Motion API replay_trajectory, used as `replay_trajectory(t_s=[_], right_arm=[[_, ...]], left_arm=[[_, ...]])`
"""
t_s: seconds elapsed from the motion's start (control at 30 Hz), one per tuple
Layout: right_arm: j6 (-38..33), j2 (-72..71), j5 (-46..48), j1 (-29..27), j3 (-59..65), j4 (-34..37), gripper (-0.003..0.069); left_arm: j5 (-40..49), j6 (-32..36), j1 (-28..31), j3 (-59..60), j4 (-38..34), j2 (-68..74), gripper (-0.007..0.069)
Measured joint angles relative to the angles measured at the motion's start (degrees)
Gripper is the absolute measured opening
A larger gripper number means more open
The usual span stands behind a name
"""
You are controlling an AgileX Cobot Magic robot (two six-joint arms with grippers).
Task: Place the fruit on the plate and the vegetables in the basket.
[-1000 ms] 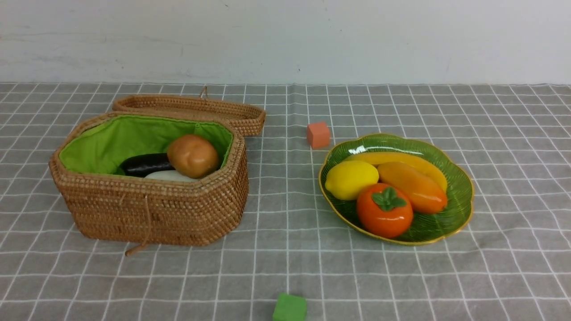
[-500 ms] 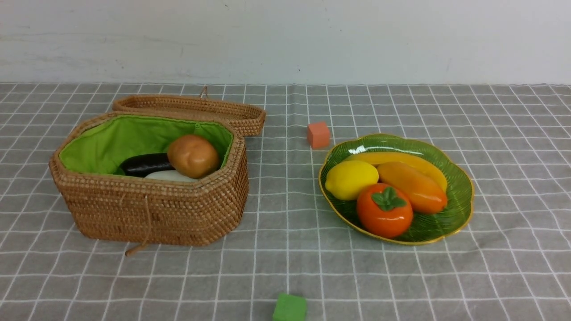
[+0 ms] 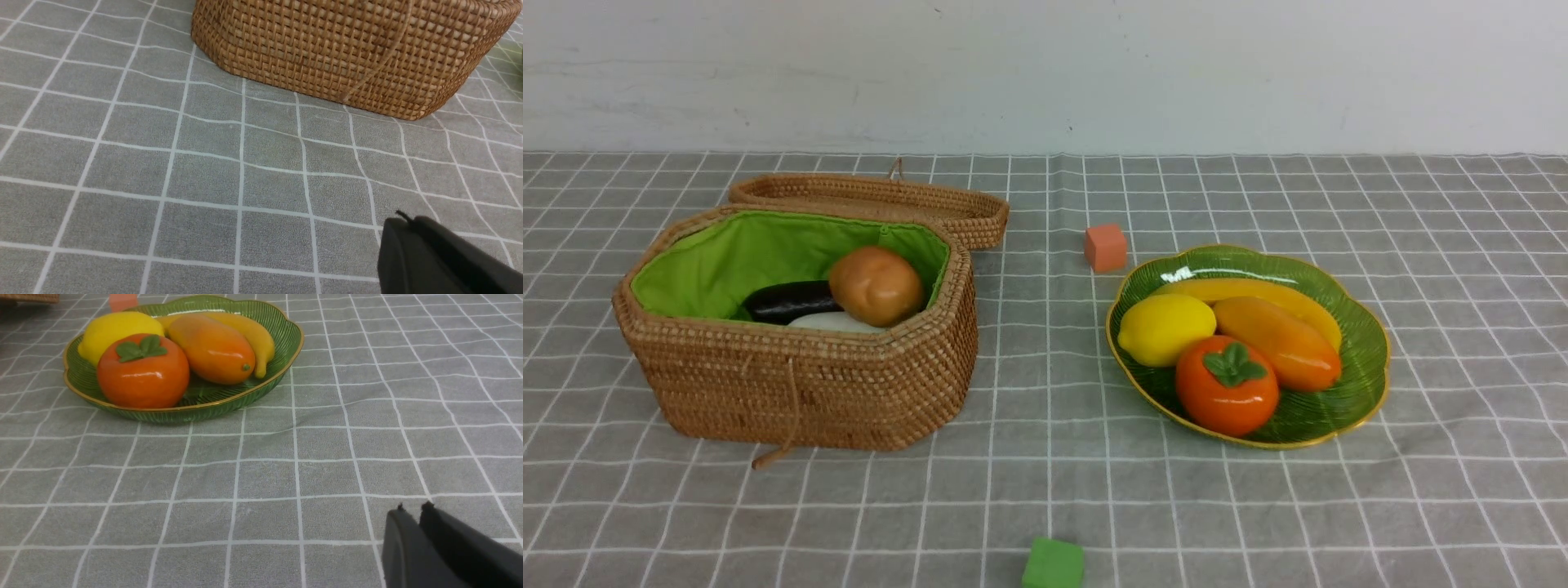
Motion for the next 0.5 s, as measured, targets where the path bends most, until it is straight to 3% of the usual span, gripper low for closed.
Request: replay_trajectory(t_s=[0.5], right_arm=[[0.0,0.0,0.0,0.0,0.0,0.0,0.0084]], left_arm=[[0.0,0.0,0.0,0.0,0.0,0.0,-0.0013]])
